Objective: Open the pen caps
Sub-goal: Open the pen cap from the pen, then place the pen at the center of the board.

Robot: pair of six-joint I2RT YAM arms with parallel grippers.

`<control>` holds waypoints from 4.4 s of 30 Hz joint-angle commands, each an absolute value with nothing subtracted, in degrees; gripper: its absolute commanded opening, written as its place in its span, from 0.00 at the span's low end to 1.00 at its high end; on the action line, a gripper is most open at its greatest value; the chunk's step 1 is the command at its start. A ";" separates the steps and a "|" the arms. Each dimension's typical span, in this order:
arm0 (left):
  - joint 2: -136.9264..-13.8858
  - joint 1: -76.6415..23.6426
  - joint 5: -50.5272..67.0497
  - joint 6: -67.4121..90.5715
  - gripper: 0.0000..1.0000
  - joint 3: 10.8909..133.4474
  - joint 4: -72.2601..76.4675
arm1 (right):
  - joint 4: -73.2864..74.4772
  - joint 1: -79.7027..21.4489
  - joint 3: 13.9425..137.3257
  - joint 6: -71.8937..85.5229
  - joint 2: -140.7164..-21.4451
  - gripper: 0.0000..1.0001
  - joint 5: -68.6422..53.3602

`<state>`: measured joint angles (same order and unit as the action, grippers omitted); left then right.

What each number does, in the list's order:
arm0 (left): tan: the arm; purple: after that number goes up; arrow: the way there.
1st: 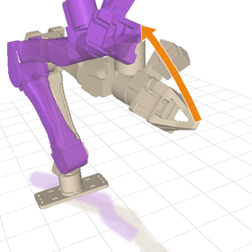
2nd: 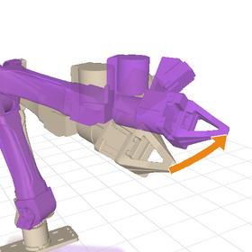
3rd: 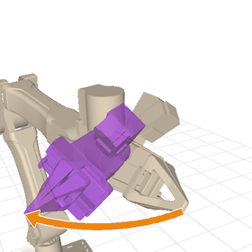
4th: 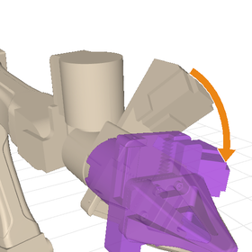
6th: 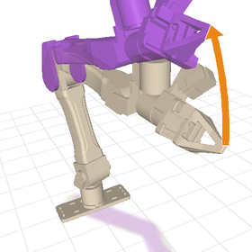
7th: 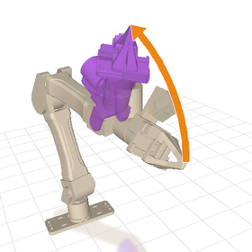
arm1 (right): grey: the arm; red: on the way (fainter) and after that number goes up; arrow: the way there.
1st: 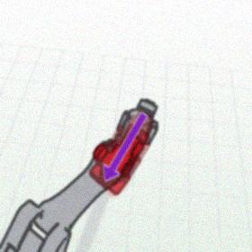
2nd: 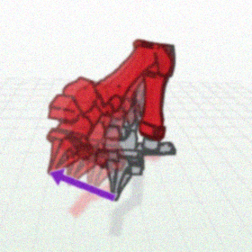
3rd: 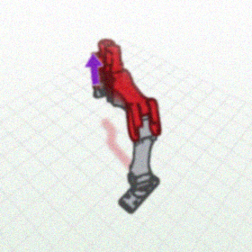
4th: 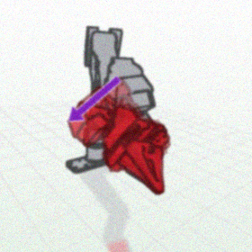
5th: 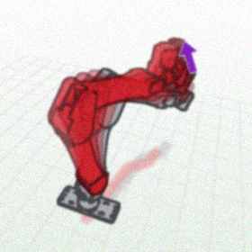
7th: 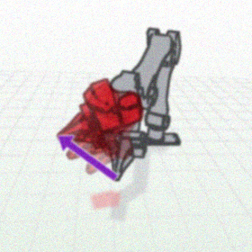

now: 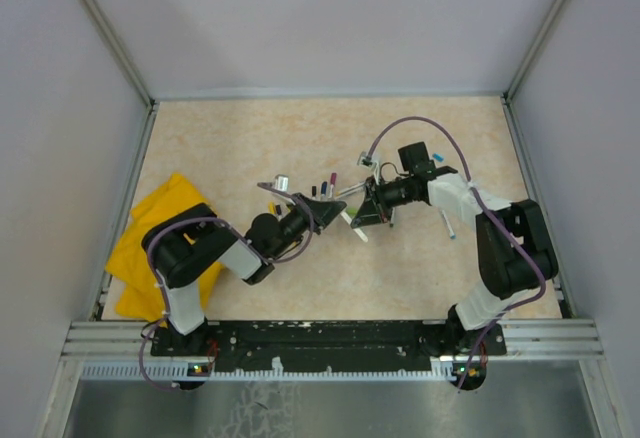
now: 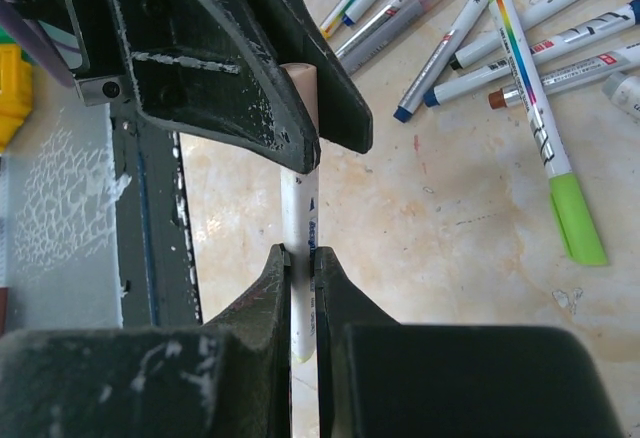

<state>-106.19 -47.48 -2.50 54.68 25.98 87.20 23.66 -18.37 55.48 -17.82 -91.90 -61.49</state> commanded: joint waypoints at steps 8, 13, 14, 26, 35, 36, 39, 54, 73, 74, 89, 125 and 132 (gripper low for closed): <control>-104.11 -47.45 1.61 54.41 0.00 22.58 99.35 | 24.33 -19.82 56.03 -21.15 -89.34 0.39 -64.28; -99.89 -47.45 3.20 53.12 0.00 17.52 102.48 | 24.52 -20.16 55.48 -23.01 -85.76 0.51 -64.73; -98.66 -47.39 3.59 52.56 0.00 16.42 102.48 | 24.52 -20.26 55.29 -23.54 -84.91 0.52 -64.80; -80.93 -47.44 3.32 43.21 0.00 4.72 100.67 | 14.77 -20.96 47.58 -23.62 -70.79 0.61 -62.82; -74.43 -47.45 5.03 39.42 0.00 1.09 102.50 | 9.62 -31.39 41.18 -28.93 -59.69 0.76 -57.07; -73.90 -47.45 5.03 39.34 0.00 0.92 102.48 | 6.67 -31.43 40.00 -26.40 -59.91 0.76 -57.70; -72.79 -47.46 5.19 38.82 0.00 0.78 102.48 | 6.56 -31.42 36.79 -28.95 -60.23 0.77 -55.39; -73.34 -47.55 6.41 37.58 0.00 2.32 102.48 | 3.30 -31.82 37.48 -19.63 -64.65 0.75 -56.33; -76.09 -47.55 5.18 36.95 0.00 4.92 102.51 | -1.46 -34.79 37.59 -11.65 -68.95 0.74 -50.96; -76.39 -47.55 5.25 37.27 0.00 5.19 102.48 | -2.20 -34.92 37.43 -11.00 -68.99 0.74 -50.83; -81.63 -49.02 7.46 39.85 0.00 10.59 102.48 | -14.58 -40.18 34.32 -4.03 -72.61 0.56 -43.13; -43.72 -30.82 0.56 36.85 0.00 4.87 71.02 | 18.29 -31.40 45.04 -26.74 -68.49 0.00 -47.48; -34.44 -30.80 1.58 37.04 0.00 3.93 52.80 | 30.71 -18.50 50.35 -29.53 -65.64 0.00 -41.35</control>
